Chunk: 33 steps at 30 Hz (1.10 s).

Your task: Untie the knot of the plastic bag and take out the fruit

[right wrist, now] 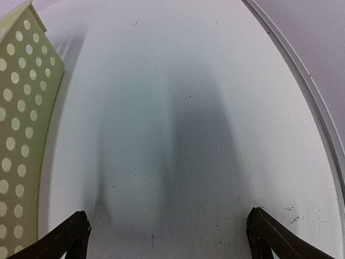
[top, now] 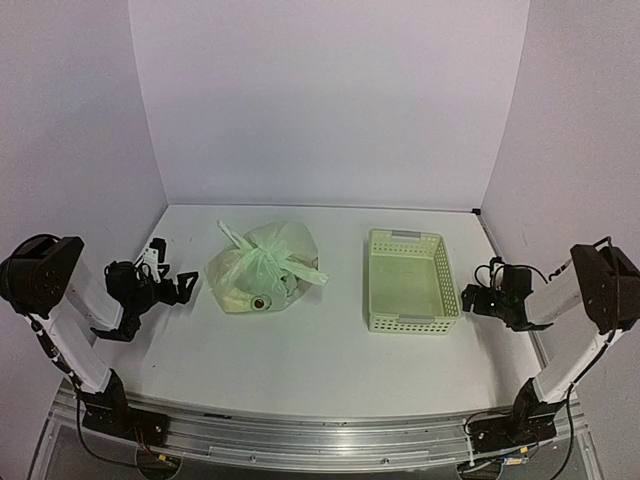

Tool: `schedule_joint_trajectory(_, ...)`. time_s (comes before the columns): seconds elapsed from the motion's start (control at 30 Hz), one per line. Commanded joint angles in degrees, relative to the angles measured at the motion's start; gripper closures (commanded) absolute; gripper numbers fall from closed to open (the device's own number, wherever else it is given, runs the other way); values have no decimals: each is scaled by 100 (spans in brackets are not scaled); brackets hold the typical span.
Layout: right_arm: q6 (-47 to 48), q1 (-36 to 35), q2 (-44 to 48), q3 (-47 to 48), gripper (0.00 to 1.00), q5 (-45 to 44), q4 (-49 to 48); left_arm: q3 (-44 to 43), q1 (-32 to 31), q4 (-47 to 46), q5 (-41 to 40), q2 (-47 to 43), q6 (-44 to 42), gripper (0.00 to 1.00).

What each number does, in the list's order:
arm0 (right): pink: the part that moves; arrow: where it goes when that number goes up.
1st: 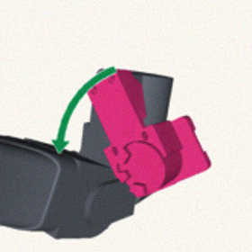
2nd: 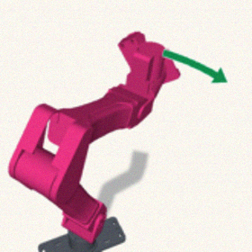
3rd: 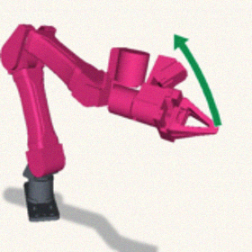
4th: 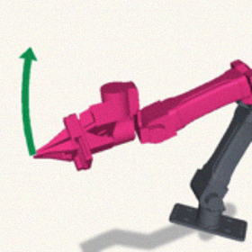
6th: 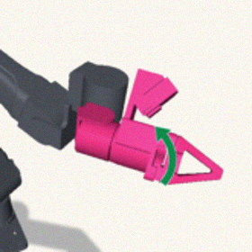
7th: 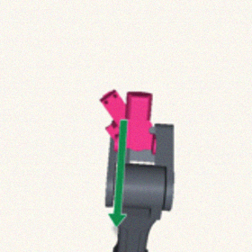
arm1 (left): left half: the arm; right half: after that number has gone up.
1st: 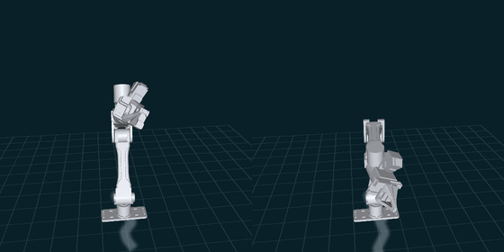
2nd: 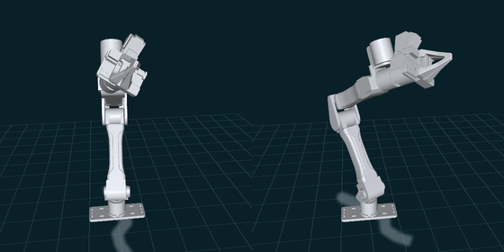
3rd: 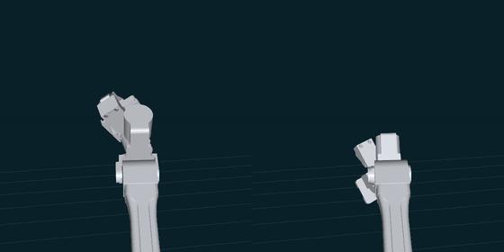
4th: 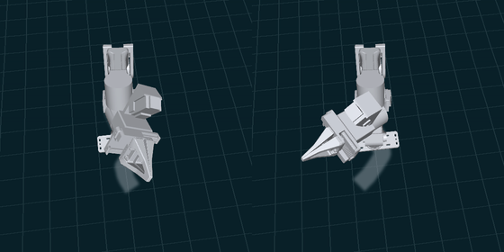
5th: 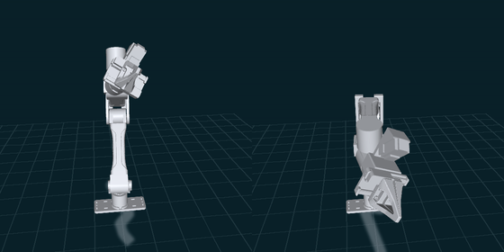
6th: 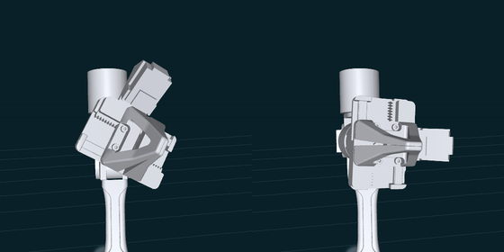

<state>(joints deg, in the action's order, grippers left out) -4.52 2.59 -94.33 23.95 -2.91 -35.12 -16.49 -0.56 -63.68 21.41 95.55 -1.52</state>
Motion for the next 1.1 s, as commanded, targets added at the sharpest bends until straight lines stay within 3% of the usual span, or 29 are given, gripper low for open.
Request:
schedule_joint_trajectory(0.0, -90, -13, 297, 136, 2, -92, 386, -73, 1, -280, 77, -92, -31, 0)
schedule_joint_trajectory(0.13, -95, -11, 1066, 199, 2, -163, 1014, -108, 13, 20, -492, -447, 329, 0)
schedule_joint_trajectory(0.23, 28, -11, 1860, 641, 2, -42, 1998, -676, 27, 1976, -761, -1220, 38, 0)
schedule_joint_trajectory(0.37, 272, -13, 2296, 2061, 2, 869, 3847, -1216, 38, 3720, -1052, -2236, -137, 0)
schedule_joint_trajectory(0.5, 318, -185, 2004, 3522, 7, 1969, 4848, -1574, 34, 4639, -354, -2970, -953, 0)
schedule_joint_trajectory(0.6, 1068, -1140, 1762, 4138, 7, 1805, 4962, -2349, 37, 5510, -132, -2727, -1422, 0)
schedule_joint_trajectory(0.7, 1660, -2106, 1225, 4924, 7, 1823, 5309, -3787, -223, 7605, 1247, -2115, -2598, 0)
schedule_joint_trajectory(0.77, 1906, -2676, 690, 5437, 10, 1892, 5514, -4483, -774, 8595, 1479, -1783, -3250, 1)
schedule_joint_trajectory(0.83, 2237, -3237, 168, 5914, 11, 1943, 5564, -5055, -1334, 9282, 1400, -1341, -3658, 13)
schedule_joint_trajectory(0.93, 2646, -3879, -591, 6690, 12, 1966, 5560, -5729, -1719, 9609, 1211, -651, -3496, 41)
schedule_joint_trajectory(1.07, 2851, -4421, -1506, 7535, 13, 1921, 5529, -6235, -2014, 9647, 660, -27, -3303, 28)
